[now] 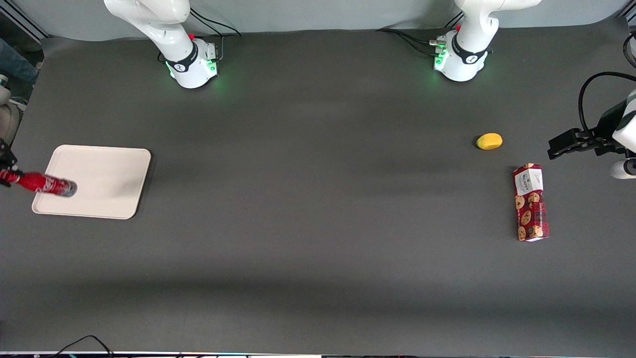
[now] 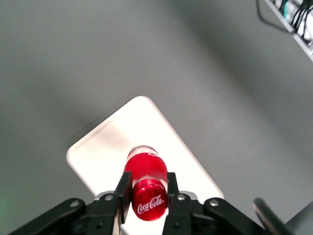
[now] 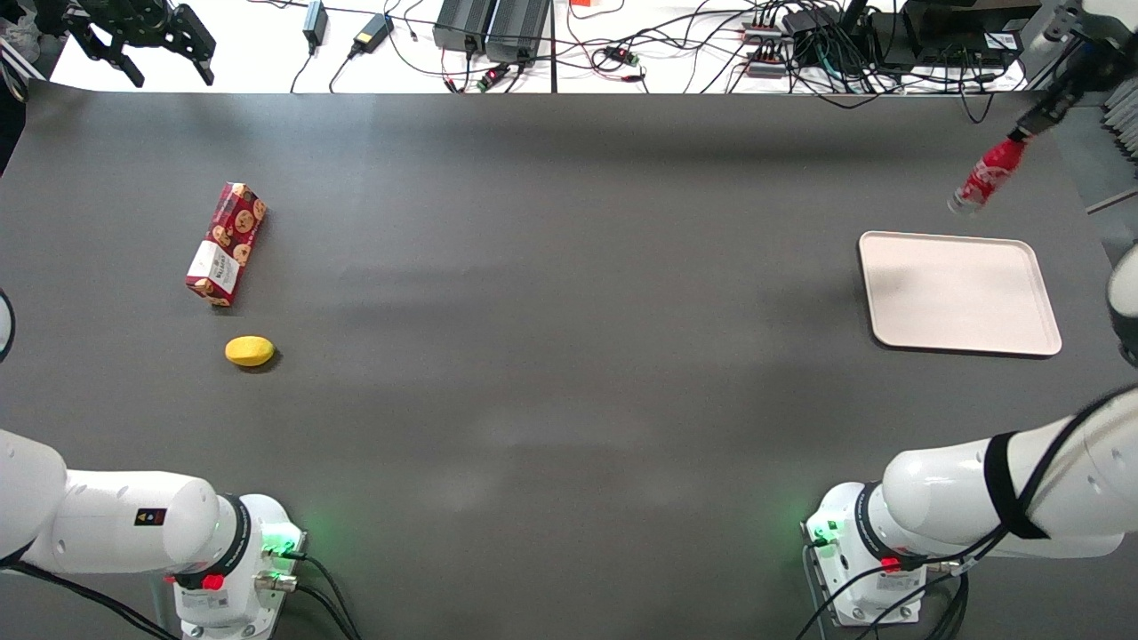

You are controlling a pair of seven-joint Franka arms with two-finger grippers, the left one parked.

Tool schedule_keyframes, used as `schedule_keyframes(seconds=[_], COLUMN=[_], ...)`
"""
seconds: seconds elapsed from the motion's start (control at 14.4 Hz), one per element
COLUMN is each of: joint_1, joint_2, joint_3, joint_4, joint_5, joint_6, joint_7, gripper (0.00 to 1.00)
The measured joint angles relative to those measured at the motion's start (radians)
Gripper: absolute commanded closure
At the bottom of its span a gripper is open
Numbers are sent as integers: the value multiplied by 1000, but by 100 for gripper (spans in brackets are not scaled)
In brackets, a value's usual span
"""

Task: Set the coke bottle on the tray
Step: 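Lift the bottle and carry it over the white tray, then lower the bottle onto the tray and open the right gripper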

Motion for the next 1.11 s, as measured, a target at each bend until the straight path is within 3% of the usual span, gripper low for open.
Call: schedule_keyframes(seconds=[0.56, 0.7, 0.83, 0.97, 1.11], joint_1=[-7, -10, -12, -20, -29], joint_2=[-324, -327, -271, -162, -39], joint_3=[11, -34, -134, -202, -207], joint_4=[-85, -128, -208, -258, -266], joint_5=[-167, -207, -206, -154, -55], joint_6=[-277, -188, 19, 186, 292], joint_7=[118, 87, -18, -127, -198], gripper=[100, 100, 100, 100, 100])
